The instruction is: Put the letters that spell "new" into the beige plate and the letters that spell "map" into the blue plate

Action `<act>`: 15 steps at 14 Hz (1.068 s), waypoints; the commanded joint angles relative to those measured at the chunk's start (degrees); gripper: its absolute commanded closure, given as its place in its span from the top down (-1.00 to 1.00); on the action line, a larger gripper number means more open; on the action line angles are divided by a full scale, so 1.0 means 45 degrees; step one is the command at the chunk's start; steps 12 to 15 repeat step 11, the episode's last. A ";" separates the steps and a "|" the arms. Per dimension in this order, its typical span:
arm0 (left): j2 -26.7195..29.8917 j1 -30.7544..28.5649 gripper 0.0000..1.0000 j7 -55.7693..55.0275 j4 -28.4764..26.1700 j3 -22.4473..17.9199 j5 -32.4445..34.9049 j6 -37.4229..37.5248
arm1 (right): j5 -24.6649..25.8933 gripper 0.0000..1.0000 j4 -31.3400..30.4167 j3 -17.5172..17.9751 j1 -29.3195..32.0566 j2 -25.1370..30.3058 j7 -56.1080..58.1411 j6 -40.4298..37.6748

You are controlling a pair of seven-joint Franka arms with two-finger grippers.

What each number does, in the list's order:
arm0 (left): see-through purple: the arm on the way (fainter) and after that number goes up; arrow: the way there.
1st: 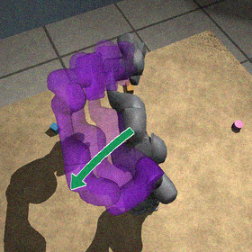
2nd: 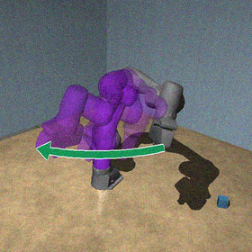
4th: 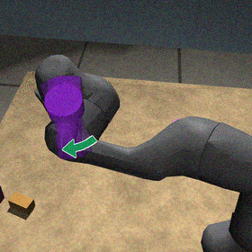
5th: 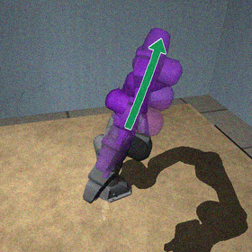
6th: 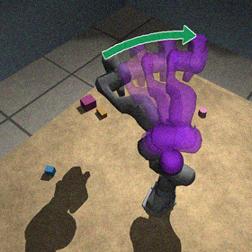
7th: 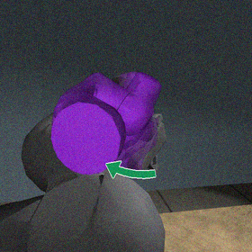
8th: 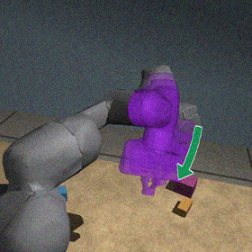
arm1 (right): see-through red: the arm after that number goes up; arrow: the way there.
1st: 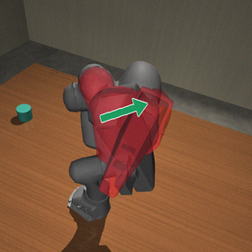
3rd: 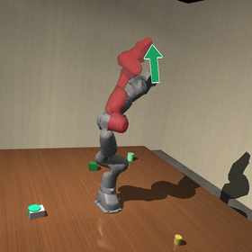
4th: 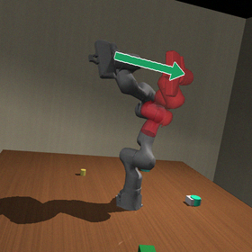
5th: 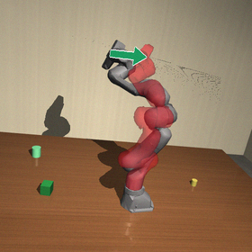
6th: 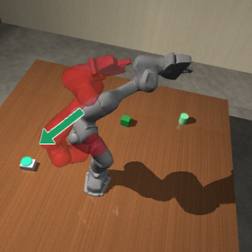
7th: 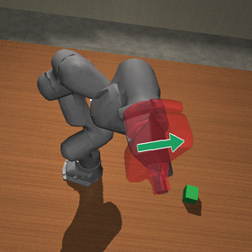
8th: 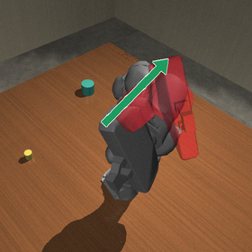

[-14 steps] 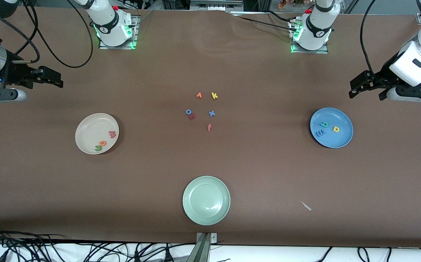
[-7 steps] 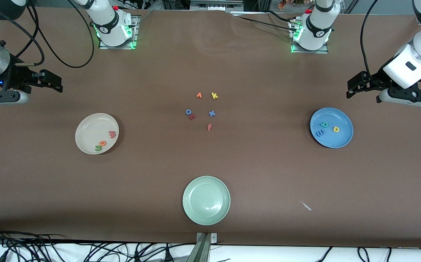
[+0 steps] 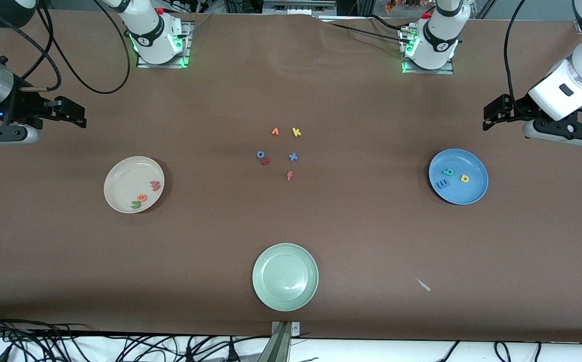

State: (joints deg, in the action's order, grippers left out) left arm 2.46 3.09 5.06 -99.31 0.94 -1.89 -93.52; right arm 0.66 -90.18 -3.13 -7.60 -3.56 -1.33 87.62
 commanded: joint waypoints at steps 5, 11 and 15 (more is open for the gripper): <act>0.0040 -0.0257 1.00 0.0342 0.0468 -0.0013 0.0323 0.0705 | 0.0069 1.00 -0.0136 0.0050 0.0048 0.0127 -0.0095 0.0118; 0.0099 -0.0257 1.00 0.0264 0.0624 0.0104 0.0343 0.0919 | 0.0049 1.00 -0.0136 0.0031 0.0067 0.0127 -0.0037 0.0099; 0.0099 -0.0257 1.00 0.0264 0.0624 0.0104 0.0343 0.0919 | 0.0049 1.00 -0.0136 0.0031 0.0067 0.0127 -0.0037 0.0099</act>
